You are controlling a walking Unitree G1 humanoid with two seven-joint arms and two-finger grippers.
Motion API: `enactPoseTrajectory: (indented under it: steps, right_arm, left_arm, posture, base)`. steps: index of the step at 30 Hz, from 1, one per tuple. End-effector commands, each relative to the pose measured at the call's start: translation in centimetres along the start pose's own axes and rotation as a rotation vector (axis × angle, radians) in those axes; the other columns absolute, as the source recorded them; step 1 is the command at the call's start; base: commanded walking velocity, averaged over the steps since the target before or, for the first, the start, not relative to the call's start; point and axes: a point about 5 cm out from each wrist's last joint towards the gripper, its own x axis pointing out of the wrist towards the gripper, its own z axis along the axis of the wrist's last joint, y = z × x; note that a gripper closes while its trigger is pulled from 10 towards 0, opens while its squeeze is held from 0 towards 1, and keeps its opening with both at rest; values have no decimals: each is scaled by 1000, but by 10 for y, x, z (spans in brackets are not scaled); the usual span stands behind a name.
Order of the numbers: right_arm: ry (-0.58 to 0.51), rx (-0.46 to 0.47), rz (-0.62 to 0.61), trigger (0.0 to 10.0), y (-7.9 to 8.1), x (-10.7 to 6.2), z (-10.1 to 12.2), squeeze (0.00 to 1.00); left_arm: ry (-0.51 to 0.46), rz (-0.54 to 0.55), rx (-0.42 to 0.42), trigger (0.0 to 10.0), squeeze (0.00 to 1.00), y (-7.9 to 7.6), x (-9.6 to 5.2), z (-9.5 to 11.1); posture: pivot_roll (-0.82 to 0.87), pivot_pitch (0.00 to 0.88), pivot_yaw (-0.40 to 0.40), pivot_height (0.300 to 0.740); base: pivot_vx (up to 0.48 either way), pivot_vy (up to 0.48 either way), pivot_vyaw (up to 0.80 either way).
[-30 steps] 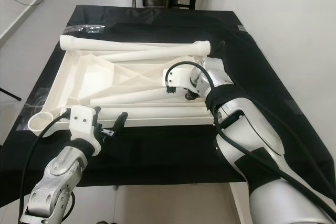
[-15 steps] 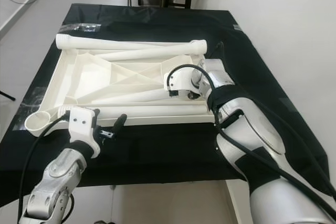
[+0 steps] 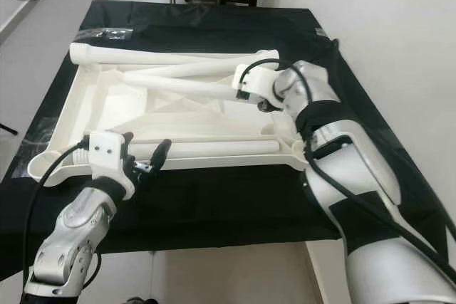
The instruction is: Building children table
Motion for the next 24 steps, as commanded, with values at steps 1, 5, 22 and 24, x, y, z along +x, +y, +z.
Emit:
enactPoseTrajectory:
  steps: [1,5,22,24]
  right_arm:
    - [-47,14,-4,10000,-5,-4,5,0]
    - [-163,81,17,10000,-10,-12,12,0]
    - [-442,223,189,10000,14,-18,49,0]
    - [-466,225,200,10000,16,-21,52,0]
  left_arm:
    - [-23,-13,-15,10000,0,-1,0,7]
    - [-121,-9,-76,10000,0,6,11,32]
    - [-346,-41,-417,10000,0,29,51,81]
    - [-363,-45,-437,10000,0,32,52,85]
  posture:
    - [9,158,-73,740]
    - [12,153,-65,740]
    - [8,117,-37,740]
    - [6,117,-35,740]
  base:
    - [0,0,0]
    - [0,0,0]
    - [0,0,0]
    - [0,0,0]
